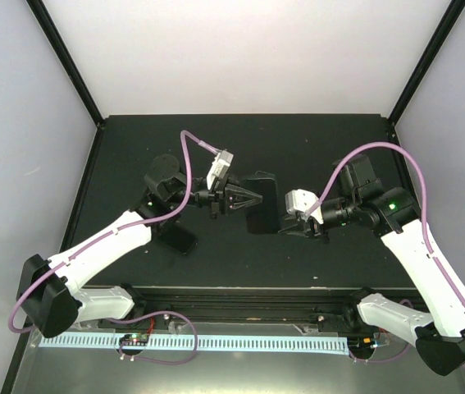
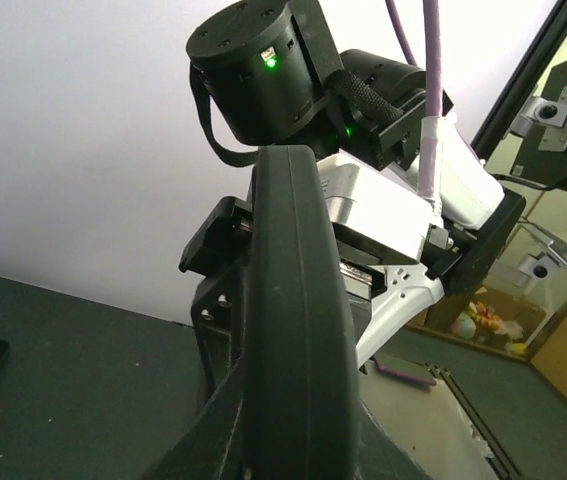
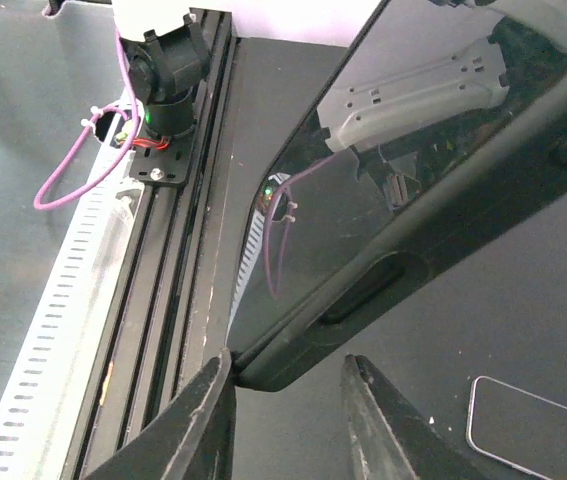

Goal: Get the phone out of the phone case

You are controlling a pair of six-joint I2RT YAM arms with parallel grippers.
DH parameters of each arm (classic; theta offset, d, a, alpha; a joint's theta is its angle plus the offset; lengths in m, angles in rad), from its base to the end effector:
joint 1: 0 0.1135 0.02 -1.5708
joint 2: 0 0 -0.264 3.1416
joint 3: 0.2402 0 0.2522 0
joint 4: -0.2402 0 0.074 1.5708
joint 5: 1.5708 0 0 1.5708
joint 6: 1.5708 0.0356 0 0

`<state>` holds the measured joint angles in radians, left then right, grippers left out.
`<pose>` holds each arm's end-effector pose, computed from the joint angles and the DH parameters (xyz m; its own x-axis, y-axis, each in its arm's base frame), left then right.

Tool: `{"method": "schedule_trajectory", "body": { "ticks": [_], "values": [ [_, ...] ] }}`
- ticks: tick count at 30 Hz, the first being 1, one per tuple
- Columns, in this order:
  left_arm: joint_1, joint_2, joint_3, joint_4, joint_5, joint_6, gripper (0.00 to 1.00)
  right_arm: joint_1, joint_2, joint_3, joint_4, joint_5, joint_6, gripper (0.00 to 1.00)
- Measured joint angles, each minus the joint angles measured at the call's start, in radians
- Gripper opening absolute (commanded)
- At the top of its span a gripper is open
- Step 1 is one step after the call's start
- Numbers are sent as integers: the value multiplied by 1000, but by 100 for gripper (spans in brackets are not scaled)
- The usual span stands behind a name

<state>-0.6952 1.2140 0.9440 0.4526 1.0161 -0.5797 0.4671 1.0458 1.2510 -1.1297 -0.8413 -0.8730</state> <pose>0.1888 -0.1969 0.3702 -0.4198 -0.0256 -0.9073 0.8957 -0.1733 -0.4095 0.1435 0.1021 0.3726 0.0791 -0.5321 -0.8430 -0.9966 -0.0230 -0.0791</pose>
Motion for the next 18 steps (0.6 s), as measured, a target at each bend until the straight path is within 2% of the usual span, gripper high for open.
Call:
{"method": "schedule_trajectory", "body": {
  "ticks": [18],
  "values": [
    [-33, 11, 5, -13, 17, 8, 2, 3, 0, 6, -29, 88, -87, 37]
  ]
}}
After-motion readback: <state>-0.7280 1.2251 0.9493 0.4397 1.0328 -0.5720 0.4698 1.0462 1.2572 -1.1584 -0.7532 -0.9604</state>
